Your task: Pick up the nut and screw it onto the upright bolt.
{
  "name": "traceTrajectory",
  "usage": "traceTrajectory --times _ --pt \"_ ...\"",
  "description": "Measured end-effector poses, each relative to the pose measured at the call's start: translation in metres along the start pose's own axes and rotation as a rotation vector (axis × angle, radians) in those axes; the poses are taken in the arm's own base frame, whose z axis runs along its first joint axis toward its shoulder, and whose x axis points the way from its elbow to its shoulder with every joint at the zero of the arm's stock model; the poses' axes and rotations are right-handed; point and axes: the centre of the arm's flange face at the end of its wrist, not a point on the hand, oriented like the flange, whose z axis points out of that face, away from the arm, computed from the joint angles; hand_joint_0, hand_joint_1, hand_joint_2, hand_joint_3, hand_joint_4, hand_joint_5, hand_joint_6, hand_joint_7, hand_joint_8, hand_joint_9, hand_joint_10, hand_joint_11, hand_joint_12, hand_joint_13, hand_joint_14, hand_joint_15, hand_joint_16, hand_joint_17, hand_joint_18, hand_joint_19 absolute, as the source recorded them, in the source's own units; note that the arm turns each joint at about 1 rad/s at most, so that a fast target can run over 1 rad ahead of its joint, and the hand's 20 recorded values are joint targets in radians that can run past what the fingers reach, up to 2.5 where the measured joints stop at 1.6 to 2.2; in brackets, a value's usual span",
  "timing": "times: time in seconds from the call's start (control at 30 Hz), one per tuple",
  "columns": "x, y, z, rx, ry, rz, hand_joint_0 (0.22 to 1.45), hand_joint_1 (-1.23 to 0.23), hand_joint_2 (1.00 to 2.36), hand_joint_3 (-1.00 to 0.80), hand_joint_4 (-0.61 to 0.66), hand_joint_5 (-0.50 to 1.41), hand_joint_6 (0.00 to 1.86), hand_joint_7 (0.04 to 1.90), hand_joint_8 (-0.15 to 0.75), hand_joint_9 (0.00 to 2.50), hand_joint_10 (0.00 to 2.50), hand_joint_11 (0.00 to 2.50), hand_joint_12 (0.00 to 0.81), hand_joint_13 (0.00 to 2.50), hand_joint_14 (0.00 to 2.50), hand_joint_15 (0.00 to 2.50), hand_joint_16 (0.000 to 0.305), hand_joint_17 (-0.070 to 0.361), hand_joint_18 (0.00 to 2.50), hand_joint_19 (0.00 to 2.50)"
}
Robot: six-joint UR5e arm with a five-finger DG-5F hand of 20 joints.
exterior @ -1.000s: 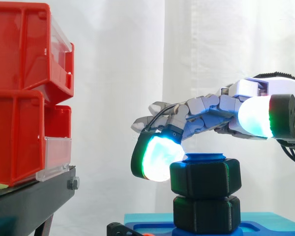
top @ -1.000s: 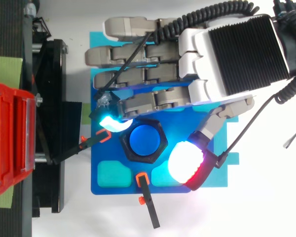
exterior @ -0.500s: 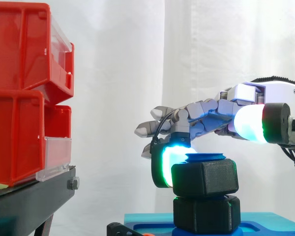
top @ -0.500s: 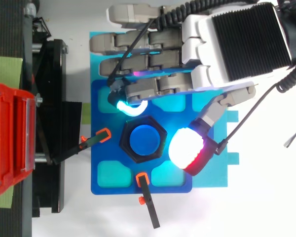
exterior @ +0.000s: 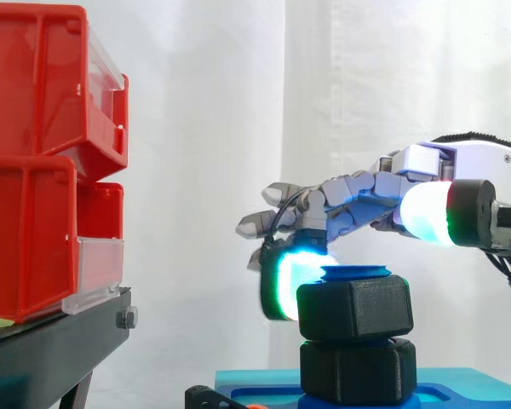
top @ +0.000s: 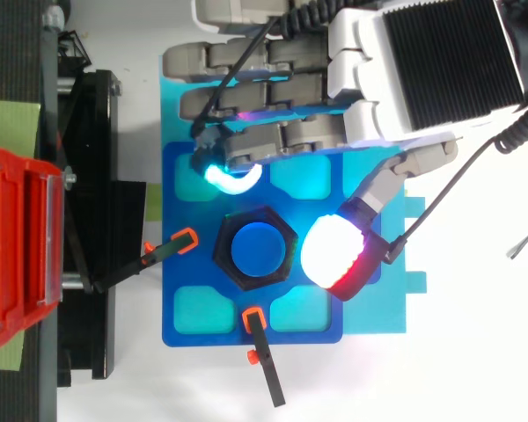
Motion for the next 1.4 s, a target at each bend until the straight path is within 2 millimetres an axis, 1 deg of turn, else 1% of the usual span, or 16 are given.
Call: traceTrajectory --times 0.03,0.1,0.13,0.2,0.27,0.4,0.53,0.67,0.97,1.2,1.4 --pt "-0.001 0.000 0.001 -0.002 -0.007 -0.003 0.48 -0.12 1.00 -0.50 0.23 -0.13 0.50 0.78 0.205 0.39 0.00 0.00 0.303 0.01 0.00 0.00 0.038 0.085 0.00 0.00" --pt "-0.002 0.000 0.002 -0.007 -0.019 -0.008 0.47 -0.11 1.00 -0.50 0.22 -0.13 0.50 0.74 0.193 0.35 0.00 0.00 0.307 0.00 0.00 0.00 0.039 0.087 0.00 0.00" --pt "-0.003 0.000 0.003 -0.012 -0.026 -0.012 0.47 -0.10 1.00 -0.50 0.21 -0.14 0.50 0.72 0.185 0.29 0.00 0.00 0.312 0.00 0.00 0.00 0.040 0.091 0.00 0.00" --pt "-0.002 0.002 0.004 -0.021 -0.033 -0.015 0.46 -0.09 1.00 -0.50 0.21 -0.15 0.50 0.70 0.187 0.28 0.00 0.00 0.315 0.00 0.00 0.00 0.041 0.092 0.00 0.00" --pt "0.004 0.003 0.006 -0.029 -0.031 -0.015 0.46 -0.09 1.00 -0.50 0.20 -0.15 0.50 0.69 0.187 0.26 0.00 0.00 0.317 0.00 0.00 0.00 0.042 0.095 0.00 0.00" --pt "0.022 0.004 0.008 -0.039 -0.028 -0.010 0.46 -0.07 1.00 -0.50 0.19 -0.15 0.50 0.68 0.184 0.24 0.00 0.00 0.318 0.00 0.00 0.00 0.043 0.096 0.00 0.00" --pt "0.031 0.007 0.011 -0.044 -0.029 -0.004 0.46 -0.06 1.00 -0.50 0.19 -0.16 0.50 0.69 0.185 0.23 0.00 0.00 0.319 0.00 0.00 0.00 0.043 0.097 0.00 0.00" --pt "0.033 0.009 0.012 -0.045 -0.029 0.003 0.46 -0.06 1.00 -0.50 0.20 -0.15 0.50 0.77 0.195 0.23 0.00 0.00 0.319 0.00 0.00 0.00 0.043 0.096 0.00 0.00" --pt "0.034 0.009 0.012 -0.045 -0.028 0.010 0.47 -0.06 1.00 -0.50 0.23 -0.13 0.50 1.05 0.214 0.26 0.00 0.00 0.321 0.00 0.00 0.00 0.042 0.095 0.00 0.00" --pt "0.035 0.009 0.011 -0.044 -0.022 0.013 0.47 -0.07 1.00 -0.50 0.21 -0.12 0.50 1.15 0.225 0.29 0.00 0.00 0.318 0.00 0.00 0.00 0.042 0.094 0.00 0.00" --pt "0.033 0.005 0.009 -0.039 -0.026 0.011 0.48 -0.08 1.00 -0.50 0.20 -0.10 0.50 1.27 0.233 0.33 0.00 0.00 0.316 0.01 0.00 0.00 0.041 0.092 0.00 0.00"
